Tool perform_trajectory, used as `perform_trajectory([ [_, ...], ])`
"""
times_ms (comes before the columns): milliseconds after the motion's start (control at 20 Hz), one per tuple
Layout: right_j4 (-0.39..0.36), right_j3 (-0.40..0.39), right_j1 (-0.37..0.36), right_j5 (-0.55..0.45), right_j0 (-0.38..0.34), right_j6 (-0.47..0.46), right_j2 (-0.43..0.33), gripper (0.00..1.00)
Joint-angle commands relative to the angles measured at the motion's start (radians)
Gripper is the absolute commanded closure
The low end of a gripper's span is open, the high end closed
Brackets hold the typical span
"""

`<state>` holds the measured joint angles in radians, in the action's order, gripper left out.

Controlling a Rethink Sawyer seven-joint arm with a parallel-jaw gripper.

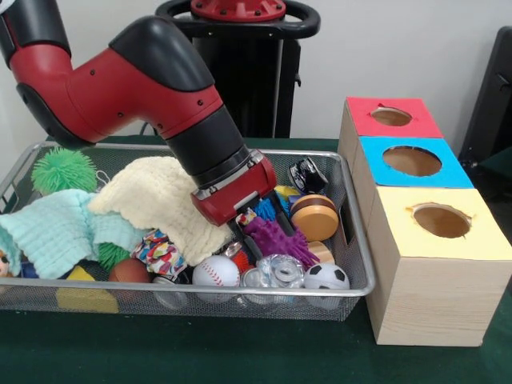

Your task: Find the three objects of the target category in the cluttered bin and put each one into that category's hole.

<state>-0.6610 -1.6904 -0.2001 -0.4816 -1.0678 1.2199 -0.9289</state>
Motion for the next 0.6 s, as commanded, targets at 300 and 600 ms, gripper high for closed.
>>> perform_trajectory([
  [300,-0.099,0.033,0.0,-0.053,0.023,-0.241,-0.032,0.0],
  [600,-0.136,0.054,-0.029,-0.054,0.041,-0.226,-0.01,0.0],
])
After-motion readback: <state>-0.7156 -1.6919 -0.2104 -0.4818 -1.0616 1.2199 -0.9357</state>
